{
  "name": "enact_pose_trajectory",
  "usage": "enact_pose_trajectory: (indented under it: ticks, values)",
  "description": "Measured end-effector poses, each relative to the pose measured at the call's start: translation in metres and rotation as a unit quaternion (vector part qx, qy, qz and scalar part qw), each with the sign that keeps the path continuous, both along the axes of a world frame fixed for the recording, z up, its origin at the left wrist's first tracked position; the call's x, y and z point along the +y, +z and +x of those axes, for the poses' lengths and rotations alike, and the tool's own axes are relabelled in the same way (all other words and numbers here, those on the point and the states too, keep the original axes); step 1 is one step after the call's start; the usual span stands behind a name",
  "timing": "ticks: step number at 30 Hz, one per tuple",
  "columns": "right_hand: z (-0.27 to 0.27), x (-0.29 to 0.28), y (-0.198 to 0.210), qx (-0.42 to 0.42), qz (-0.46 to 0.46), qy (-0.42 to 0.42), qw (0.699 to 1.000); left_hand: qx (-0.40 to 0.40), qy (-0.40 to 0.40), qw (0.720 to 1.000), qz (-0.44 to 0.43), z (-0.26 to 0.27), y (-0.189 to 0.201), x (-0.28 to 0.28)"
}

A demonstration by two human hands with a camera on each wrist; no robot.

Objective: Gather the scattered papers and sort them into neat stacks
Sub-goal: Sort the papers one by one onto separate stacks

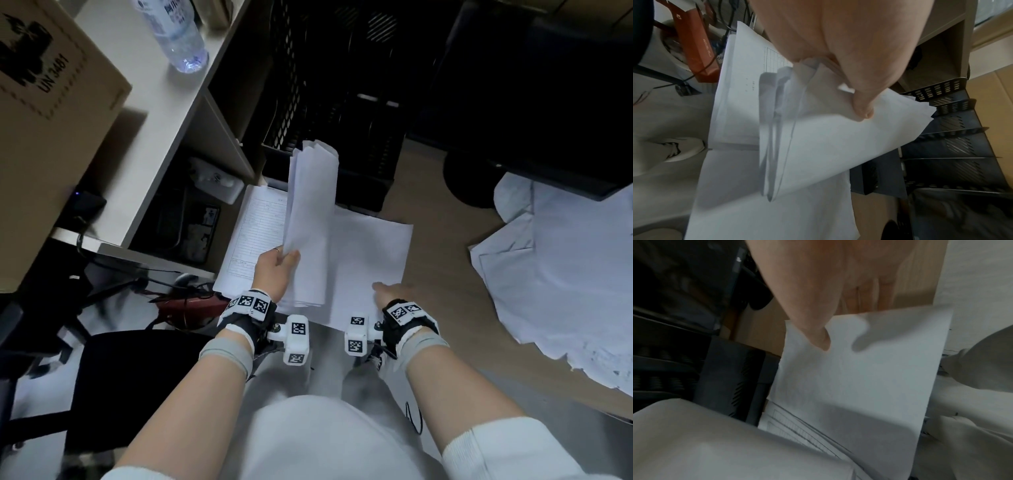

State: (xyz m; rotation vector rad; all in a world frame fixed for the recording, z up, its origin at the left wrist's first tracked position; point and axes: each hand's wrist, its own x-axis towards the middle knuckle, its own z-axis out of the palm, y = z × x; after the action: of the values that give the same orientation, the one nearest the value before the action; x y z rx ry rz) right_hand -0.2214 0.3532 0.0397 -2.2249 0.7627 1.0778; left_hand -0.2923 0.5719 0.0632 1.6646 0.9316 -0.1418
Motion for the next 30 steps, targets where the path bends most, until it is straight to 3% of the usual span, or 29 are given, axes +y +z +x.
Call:
enact_pose_trajectory:
  ticks: [2,4,6,8,13,18,30]
  values:
    - [0.005,-0.003,0.004,-0.057,0.055,-0.040,0.996,-0.010,-0.003,1.000,-0.009,0.002,0.006,-0.012]
    - [0.012,-0.005,0.017,-0.103,0.191,-0.059,0.974,-0.015,-0.004,1.000,-0.017,0.005,0.012,-0.027]
    - [0.021,-0.006,0.035,-0.086,0.320,-0.057,0.942,-0.026,-0.008,0.999,-0.029,0.008,0.017,-0.047]
    - [0.028,-0.007,0.051,-0.081,0.385,-0.016,0.919,-0.041,-0.018,0.998,-0.043,0.011,0.019,-0.066]
    - [0.034,-0.031,0.072,-0.101,0.392,0.090,0.910,-0.073,-0.024,0.992,-0.103,0.021,0.043,-0.107]
    - [0.029,-0.062,0.078,-0.130,0.405,0.103,0.899,-0.080,-0.012,0.982,-0.169,0.023,0.060,-0.140]
    - [0.013,-0.072,0.082,-0.136,0.472,0.050,0.870,-0.134,-0.069,0.971,-0.183,0.017,0.068,-0.151]
